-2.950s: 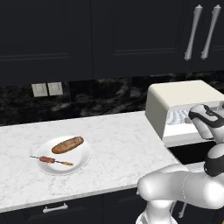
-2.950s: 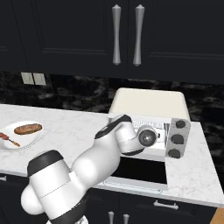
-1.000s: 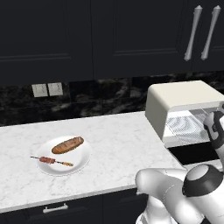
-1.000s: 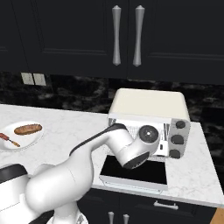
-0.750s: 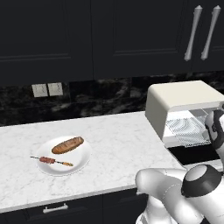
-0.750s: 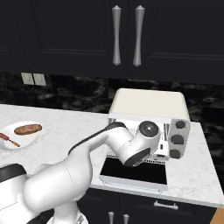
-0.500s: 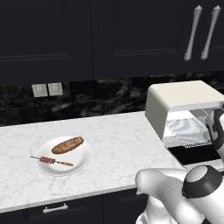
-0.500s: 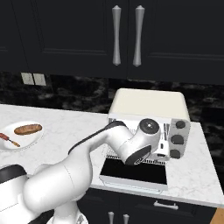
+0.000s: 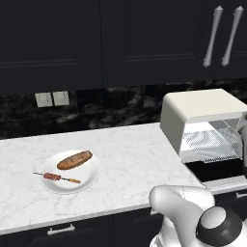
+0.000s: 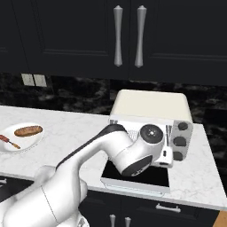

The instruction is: Pick up the kebab skewer and baguette bread, and place them inside the toaster oven. Close the toaster oven door and start by setting the timer.

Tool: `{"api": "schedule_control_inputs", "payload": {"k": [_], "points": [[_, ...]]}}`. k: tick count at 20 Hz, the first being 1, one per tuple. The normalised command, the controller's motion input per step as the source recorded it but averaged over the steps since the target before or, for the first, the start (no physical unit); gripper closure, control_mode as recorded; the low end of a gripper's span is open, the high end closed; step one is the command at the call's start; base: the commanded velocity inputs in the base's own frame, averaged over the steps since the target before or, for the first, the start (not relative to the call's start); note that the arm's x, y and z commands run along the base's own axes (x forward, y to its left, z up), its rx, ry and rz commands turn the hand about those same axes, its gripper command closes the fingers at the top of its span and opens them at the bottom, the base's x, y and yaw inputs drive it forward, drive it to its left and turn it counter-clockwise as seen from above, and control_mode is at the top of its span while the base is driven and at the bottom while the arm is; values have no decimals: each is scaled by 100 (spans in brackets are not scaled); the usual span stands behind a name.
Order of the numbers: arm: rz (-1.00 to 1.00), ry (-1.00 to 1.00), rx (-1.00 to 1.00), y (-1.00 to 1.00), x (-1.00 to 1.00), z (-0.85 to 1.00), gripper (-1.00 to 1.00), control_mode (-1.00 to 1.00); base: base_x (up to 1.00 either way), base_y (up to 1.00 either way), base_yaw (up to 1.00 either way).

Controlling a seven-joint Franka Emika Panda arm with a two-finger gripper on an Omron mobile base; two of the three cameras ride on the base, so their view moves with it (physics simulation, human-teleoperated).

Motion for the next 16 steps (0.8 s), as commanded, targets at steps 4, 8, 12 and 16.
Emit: {"api": "schedule_control_inputs", "payload": {"k": [4,8,12,16], "points": [[0,-9,0,79,-29,39,-100,-100,0,0,0],[0,-6,-2,99,-2,26,-100,-100,0,0,0],[0,-1,-2,100,0,17,-100,-100,0,0,0],[0,0,-1,100,1,7,-100,-100,0,0,0]]}}
